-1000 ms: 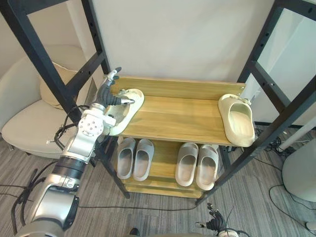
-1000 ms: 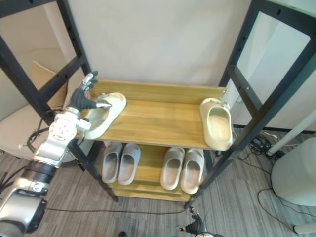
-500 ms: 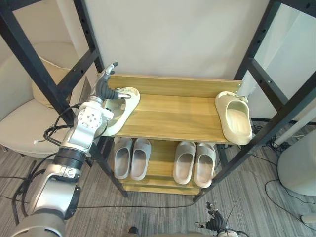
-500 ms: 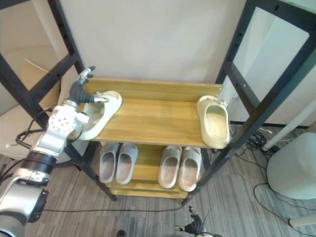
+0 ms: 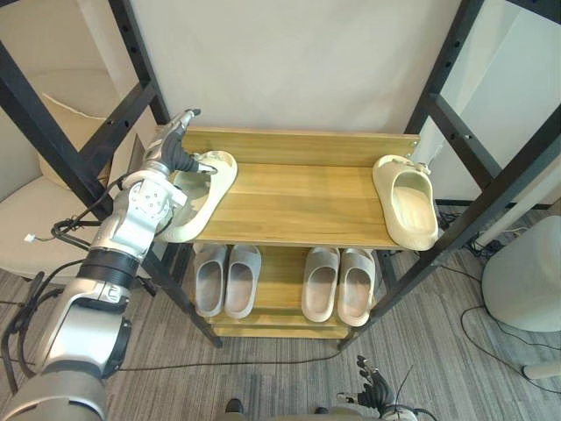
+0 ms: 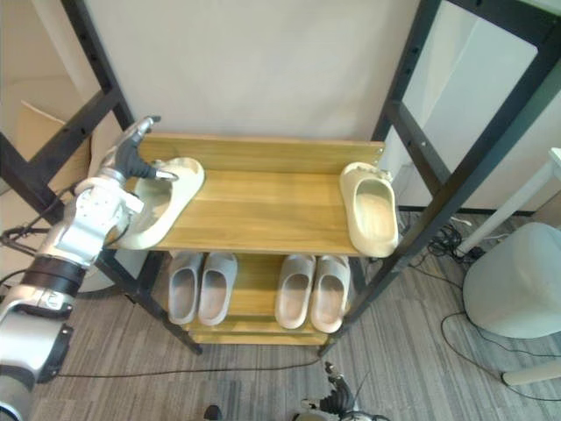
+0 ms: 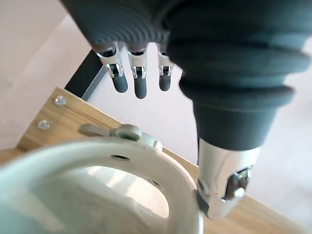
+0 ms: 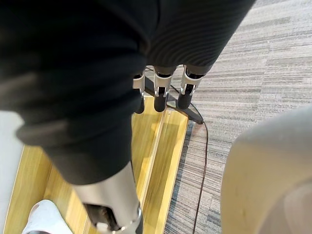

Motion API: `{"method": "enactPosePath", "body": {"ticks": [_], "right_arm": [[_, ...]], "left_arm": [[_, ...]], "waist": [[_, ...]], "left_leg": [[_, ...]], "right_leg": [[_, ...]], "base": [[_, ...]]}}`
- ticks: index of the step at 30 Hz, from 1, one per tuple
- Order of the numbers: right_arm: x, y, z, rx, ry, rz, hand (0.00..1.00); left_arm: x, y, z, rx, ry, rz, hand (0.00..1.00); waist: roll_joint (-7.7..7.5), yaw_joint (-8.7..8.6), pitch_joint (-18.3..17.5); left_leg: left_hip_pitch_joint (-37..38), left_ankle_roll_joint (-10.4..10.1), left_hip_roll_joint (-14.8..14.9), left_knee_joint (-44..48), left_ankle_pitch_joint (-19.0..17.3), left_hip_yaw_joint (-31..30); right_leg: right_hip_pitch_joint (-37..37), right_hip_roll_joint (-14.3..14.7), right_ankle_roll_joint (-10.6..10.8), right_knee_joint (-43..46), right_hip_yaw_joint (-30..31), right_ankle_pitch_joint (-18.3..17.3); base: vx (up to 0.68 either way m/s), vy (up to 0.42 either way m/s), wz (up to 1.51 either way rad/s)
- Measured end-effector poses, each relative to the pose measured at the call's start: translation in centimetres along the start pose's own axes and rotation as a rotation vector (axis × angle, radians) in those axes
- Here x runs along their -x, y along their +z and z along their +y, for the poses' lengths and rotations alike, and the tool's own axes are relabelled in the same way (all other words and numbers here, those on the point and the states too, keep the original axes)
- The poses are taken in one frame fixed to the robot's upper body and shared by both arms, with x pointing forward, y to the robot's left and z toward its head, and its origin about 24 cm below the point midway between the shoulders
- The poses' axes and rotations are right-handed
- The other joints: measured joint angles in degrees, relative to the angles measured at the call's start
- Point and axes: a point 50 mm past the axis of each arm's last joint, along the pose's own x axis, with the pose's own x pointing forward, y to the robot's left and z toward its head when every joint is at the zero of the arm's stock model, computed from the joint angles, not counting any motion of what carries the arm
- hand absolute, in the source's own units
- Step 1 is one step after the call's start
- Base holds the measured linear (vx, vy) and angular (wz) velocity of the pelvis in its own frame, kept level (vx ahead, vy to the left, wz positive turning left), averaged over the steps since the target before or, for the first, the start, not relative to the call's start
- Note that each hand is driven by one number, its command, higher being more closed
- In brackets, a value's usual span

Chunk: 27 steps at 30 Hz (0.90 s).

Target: Organize the slippers on the shoe rack

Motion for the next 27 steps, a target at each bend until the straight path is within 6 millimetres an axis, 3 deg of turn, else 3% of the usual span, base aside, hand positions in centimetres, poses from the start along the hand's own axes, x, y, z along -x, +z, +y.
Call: {"method": "enactPosePath", "body": {"ticks": [11,21,27], "right_arm": [[-0.1,0.2,-0.1,0.002,-0.001,-0.012,0.00],[-0.3,0.6,-0.2,0.006,-0.004,-0.027,0.00],[-0.3,0.6,-0.2,0.007,-0.004,-0.027,0.00]], "left_arm": [[-0.1,0.2,0.0,-0.045,-0.009,-0.014,0.00],[0.7,-0.2,-2.4,-0.049,-0.074,0.004,0.00],[0.8,-0.3,-2.3,-0.027,-0.065,0.012,0.00]], "waist": [[0.24,0.00,0.76],[0.13,-0.15,2.29],[0.20,-0.13,2.37]], "left_leg": [[0.23,-0.01,0.13,-0.11,0.00,0.02],[0.37,-0.01,0.07,-0.09,0.01,-0.02],[0.44,-0.01,-0.03,-0.09,-0.01,-0.04]], "right_leg": [[0.27,-0.07,-0.04,0.03,-0.15,0.03],[0.51,-0.14,-0.04,0.32,-0.10,0.01],[0.42,-0.25,0.00,0.88,-0.11,-0.34]], "base": [[0.00,-0.002,-0.01],[0.00,-0.003,0.01],[0.00,0.000,0.00]]}}
